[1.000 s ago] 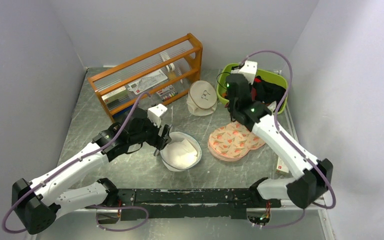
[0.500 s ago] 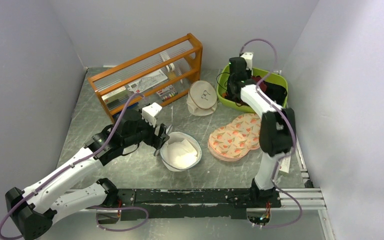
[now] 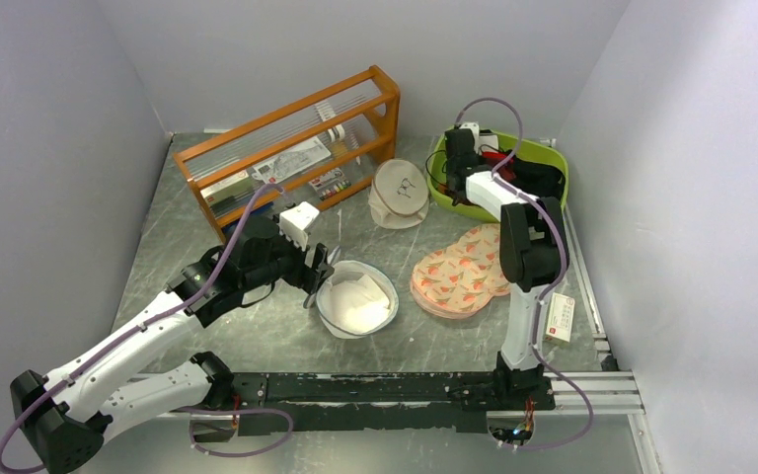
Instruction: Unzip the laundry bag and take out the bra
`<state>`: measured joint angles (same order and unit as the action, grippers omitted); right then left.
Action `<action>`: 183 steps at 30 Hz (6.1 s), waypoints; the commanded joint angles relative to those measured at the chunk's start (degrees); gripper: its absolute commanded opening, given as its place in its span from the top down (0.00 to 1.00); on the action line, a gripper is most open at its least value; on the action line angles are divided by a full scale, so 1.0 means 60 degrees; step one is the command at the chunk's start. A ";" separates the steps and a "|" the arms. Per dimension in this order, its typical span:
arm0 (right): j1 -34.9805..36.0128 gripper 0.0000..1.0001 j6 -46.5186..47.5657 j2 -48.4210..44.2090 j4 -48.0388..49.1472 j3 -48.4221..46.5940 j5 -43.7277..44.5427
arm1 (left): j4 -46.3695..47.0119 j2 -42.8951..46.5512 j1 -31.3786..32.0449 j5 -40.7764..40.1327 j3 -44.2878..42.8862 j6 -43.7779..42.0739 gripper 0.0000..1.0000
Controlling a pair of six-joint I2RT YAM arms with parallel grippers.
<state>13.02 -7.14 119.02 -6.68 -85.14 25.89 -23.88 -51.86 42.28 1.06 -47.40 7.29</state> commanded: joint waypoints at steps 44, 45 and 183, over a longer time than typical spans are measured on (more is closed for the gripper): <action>-0.1707 0.19 -0.2748 -0.6802 0.0273 0.4319 -0.6463 | 0.0163 -0.0207 -0.0067 -0.0217 -0.0011 -0.0203 0.11; -0.1461 0.19 -0.2727 -0.7069 0.0184 0.4490 -0.6437 | 0.0166 -0.0198 -0.0061 -0.0242 -0.0005 -0.0200 0.11; 0.5613 1.00 -0.7195 -1.0880 0.3752 0.8102 -0.6404 | 0.0176 -0.1501 -0.0250 0.2216 -0.0102 -0.0328 0.93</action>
<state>50.30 -44.86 55.86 7.01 -36.60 -1.58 -23.49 -61.49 40.73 13.89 -47.40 5.93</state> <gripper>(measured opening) 0.039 0.184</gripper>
